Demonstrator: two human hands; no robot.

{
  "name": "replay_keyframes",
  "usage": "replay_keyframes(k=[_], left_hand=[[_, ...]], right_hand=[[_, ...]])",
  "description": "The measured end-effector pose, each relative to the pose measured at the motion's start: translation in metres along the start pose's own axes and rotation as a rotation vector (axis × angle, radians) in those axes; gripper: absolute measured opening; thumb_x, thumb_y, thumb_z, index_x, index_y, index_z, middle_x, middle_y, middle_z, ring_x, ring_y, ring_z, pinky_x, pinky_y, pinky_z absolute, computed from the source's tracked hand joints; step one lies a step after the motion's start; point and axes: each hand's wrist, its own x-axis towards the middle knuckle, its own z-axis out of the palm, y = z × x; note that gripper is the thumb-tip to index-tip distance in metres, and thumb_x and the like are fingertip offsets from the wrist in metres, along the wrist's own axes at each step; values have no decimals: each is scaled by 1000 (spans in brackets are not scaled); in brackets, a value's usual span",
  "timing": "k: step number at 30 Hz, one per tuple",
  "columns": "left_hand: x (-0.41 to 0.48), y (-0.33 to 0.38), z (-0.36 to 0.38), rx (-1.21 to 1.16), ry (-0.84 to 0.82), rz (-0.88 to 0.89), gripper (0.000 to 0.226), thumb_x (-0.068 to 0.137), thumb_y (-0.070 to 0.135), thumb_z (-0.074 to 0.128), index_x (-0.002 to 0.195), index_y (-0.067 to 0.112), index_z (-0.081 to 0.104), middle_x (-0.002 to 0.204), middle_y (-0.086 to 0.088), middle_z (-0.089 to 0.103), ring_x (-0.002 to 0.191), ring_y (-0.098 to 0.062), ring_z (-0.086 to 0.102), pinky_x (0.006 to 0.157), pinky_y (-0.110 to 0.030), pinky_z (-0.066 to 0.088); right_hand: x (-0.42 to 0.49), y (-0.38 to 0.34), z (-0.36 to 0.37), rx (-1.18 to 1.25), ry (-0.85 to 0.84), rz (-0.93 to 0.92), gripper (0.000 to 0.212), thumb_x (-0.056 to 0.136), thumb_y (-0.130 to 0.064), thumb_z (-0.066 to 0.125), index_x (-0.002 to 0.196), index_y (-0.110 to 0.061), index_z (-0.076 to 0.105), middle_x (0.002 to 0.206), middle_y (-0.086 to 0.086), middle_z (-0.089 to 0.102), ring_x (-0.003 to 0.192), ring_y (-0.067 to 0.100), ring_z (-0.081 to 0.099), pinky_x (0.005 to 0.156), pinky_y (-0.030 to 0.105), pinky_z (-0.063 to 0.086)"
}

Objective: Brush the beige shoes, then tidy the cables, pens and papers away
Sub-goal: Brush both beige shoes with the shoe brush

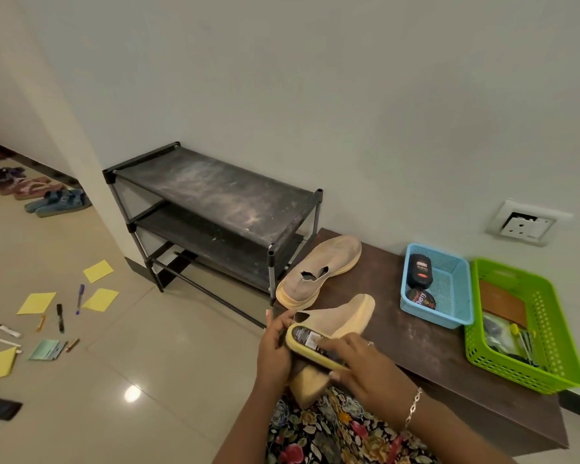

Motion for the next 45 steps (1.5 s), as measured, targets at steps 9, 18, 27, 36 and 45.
replay_keyframes(k=[9, 18, 27, 36, 45], left_hand=[[6, -6, 3, 55, 14, 69, 12, 83, 10, 61, 72, 12, 55, 136, 5, 46, 141, -11, 1, 108, -22, 1], [7, 6, 0, 116, -47, 80, 23, 88, 1, 55, 68, 14, 54, 132, 11, 46, 137, -6, -4, 106, -32, 7], [8, 0, 2, 126, -37, 52, 16, 88, 2, 56, 73, 9, 57, 133, 8, 47, 139, -7, -1, 104, -17, 2], [10, 2, 4, 86, -14, 52, 14, 82, 5, 59, 71, 14, 57, 128, 3, 54, 138, -11, 20, 107, -22, 4], [8, 8, -1, 134, -12, 29, 20, 89, 6, 55, 71, 14, 55, 134, 7, 45, 142, -15, 1, 110, -35, 7]], right_hand=[[0, 10, -6, 95, -20, 60, 49, 88, -43, 37, 136, -35, 31, 119, -5, 42, 102, 11, 44, 89, 25, 38], [41, 85, -20, -54, 36, 367, 44, 94, -28, 45, 136, -30, 32, 124, 8, 47, 110, 24, 52, 93, 35, 44], [14, 61, -11, 27, 5, 103, 43, 93, -39, 39, 136, -33, 33, 122, -1, 46, 104, 12, 47, 95, 27, 39], [-8, -1, 3, 272, 37, 42, 38, 88, -42, 38, 124, -46, 27, 119, -4, 46, 103, 11, 49, 91, 27, 41], [31, 72, -16, 89, 51, 386, 42, 95, -27, 46, 135, -29, 32, 128, 9, 47, 113, 22, 50, 96, 33, 41]])
